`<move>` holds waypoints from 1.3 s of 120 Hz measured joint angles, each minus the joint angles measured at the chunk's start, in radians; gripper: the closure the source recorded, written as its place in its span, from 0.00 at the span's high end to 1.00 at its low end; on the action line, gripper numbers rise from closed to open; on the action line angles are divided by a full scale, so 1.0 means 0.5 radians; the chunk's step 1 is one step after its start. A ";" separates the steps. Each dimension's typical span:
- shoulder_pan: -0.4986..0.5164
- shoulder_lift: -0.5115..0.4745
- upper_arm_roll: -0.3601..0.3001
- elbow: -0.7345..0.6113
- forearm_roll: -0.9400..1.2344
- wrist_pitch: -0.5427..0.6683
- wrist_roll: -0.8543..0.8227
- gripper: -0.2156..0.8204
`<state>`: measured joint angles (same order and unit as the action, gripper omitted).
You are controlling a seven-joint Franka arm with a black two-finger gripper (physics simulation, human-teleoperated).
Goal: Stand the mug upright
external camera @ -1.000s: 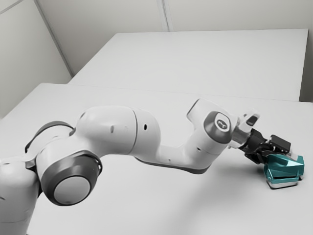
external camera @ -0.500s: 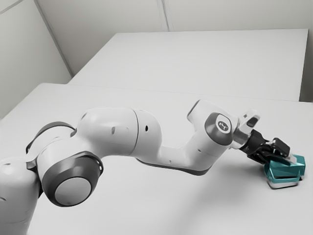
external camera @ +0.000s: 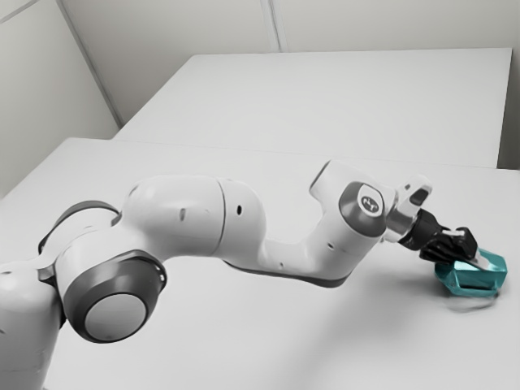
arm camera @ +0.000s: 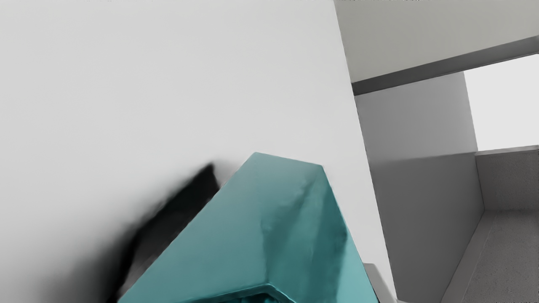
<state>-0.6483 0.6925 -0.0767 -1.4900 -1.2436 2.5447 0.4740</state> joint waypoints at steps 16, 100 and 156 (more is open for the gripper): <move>-0.007 -0.132 0.001 -0.046 0.016 0.001 0.011 0.07; 0.431 -1.524 0.280 -1.313 1.845 -0.210 -0.295 0.04; 0.624 -1.606 0.402 -1.353 2.513 -0.927 -0.554 0.04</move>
<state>-0.3364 -0.1107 0.1242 -2.1664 0.0129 2.0810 0.1971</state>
